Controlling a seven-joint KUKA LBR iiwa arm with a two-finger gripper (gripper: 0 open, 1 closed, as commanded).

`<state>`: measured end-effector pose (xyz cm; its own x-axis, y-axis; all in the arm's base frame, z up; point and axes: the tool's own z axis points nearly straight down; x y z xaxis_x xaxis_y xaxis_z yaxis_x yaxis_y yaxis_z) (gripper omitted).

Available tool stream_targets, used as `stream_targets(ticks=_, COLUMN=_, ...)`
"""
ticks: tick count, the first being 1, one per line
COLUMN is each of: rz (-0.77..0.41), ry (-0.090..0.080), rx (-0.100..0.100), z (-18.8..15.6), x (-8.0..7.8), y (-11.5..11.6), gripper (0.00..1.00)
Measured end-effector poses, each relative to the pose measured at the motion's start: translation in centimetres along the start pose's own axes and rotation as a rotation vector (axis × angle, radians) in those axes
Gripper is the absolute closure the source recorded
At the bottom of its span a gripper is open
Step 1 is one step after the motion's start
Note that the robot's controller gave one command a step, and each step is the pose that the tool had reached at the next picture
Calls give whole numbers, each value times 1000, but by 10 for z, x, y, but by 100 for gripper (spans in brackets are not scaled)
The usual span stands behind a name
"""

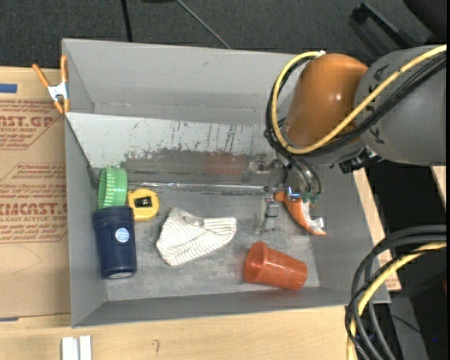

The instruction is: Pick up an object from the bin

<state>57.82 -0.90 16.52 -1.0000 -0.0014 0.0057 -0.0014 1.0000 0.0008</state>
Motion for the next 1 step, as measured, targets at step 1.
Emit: stream_targets(ticks=1, rz=0, ry=-8, rx=0, z=-5, x=-2, y=0, gripper=0)
